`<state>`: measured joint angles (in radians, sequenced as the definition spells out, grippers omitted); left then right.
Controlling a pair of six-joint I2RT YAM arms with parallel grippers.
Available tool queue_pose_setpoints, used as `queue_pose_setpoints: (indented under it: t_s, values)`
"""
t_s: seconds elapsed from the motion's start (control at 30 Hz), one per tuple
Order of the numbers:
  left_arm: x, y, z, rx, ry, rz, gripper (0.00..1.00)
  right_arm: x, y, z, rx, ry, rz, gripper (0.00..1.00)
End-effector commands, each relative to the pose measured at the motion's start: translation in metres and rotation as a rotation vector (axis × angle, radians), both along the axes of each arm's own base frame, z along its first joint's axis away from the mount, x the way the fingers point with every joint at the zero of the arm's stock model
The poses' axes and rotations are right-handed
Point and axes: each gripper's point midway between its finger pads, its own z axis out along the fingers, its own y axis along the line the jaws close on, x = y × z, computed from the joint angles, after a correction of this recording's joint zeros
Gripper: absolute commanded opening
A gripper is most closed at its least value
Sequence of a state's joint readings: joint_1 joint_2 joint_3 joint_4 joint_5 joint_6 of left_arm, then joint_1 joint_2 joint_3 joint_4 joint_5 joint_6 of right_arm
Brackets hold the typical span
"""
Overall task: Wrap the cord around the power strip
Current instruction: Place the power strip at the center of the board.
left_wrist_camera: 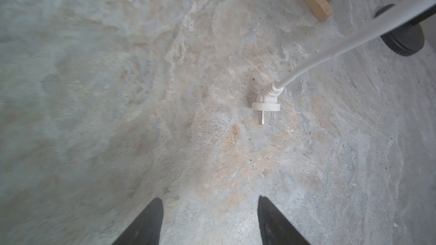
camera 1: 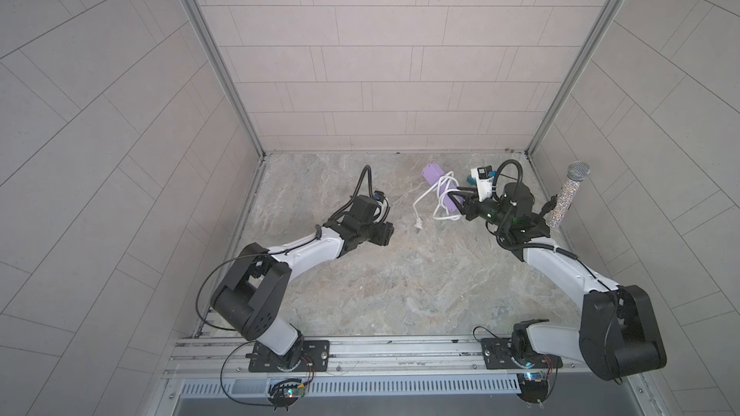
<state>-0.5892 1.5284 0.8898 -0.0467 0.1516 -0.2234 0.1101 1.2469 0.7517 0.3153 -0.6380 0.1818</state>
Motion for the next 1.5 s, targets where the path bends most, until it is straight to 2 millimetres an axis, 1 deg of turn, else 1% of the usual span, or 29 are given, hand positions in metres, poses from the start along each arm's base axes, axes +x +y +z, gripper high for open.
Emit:
queue_pose_setpoints:
  t_s: [0.0,0.07,0.17,0.27,0.3,0.33,0.4,0.5,0.53,0.57,0.63,0.67,0.77,0.83,0.93,1.0,1.07,1.23,1.3,1.47]
  values:
    - [0.008,0.030,0.021,0.092,-0.053,0.099,0.69,-0.005,-0.013,0.031,-0.208,-0.138,-0.024,0.00]
    - [0.010,0.039,0.032,0.111,-0.063,0.123,0.69,-0.004,-0.023,0.038,-0.235,-0.164,-0.049,0.00]
    - [0.012,0.044,0.045,0.124,-0.077,0.127,0.69,-0.001,-0.034,0.053,-0.261,-0.181,-0.069,0.00]
    - [0.011,0.045,0.054,0.121,-0.085,0.123,0.69,-0.005,-0.031,0.061,-0.312,-0.200,-0.033,0.00]
    - [0.011,0.045,0.054,0.121,-0.086,0.124,0.69,-0.007,-0.028,0.062,-0.312,-0.201,-0.018,0.00]
    - [0.011,0.046,0.055,0.123,-0.087,0.127,0.69,-0.011,-0.022,0.058,-0.312,-0.194,0.011,0.00]
    - [0.008,0.049,0.052,0.131,-0.078,0.136,0.69,-0.023,-0.004,0.042,-0.356,-0.171,0.085,0.00]
    - [0.001,0.055,0.046,0.154,-0.052,0.143,0.69,-0.049,0.030,-0.004,-0.402,-0.109,0.175,0.00]
    - [-0.002,0.059,0.044,0.167,-0.043,0.149,0.69,-0.061,0.043,-0.021,-0.407,-0.088,0.207,0.00]
    - [-0.004,0.063,0.042,0.182,-0.036,0.157,0.69,-0.070,0.052,-0.036,-0.413,-0.068,0.212,0.00]
    - [-0.008,0.073,0.038,0.212,-0.025,0.186,0.69,-0.087,0.071,-0.057,-0.424,-0.053,0.224,0.00]
    - [-0.011,0.078,0.038,0.225,-0.024,0.204,0.69,-0.099,0.078,-0.076,-0.444,-0.030,0.230,0.00]
    - [-0.018,0.098,0.038,0.273,-0.019,0.268,0.69,-0.122,0.098,-0.101,-0.467,-0.005,0.251,0.00]
    - [-0.023,0.109,0.040,0.295,-0.026,0.295,0.69,-0.132,0.107,-0.116,-0.474,0.020,0.268,0.00]
    - [-0.029,0.118,0.043,0.289,-0.037,0.320,0.69,-0.141,0.113,-0.131,-0.483,0.045,0.252,0.00]
    - [-0.033,0.118,0.044,0.274,-0.039,0.316,0.69,-0.147,0.119,-0.138,-0.491,0.052,0.257,0.00]
    - [-0.037,0.117,0.045,0.252,-0.032,0.313,0.69,-0.151,0.119,-0.148,-0.474,0.104,0.255,0.00]
    - [-0.044,0.106,0.042,0.206,-0.005,0.251,0.69,-0.156,0.127,-0.155,-0.333,0.201,0.234,0.00]
    - [-0.047,0.099,0.040,0.191,0.011,0.214,0.69,-0.158,0.132,-0.162,-0.268,0.256,0.225,0.00]
    - [-0.051,0.085,0.033,0.157,0.051,0.150,0.68,-0.155,0.140,-0.180,-0.101,0.378,0.165,0.00]
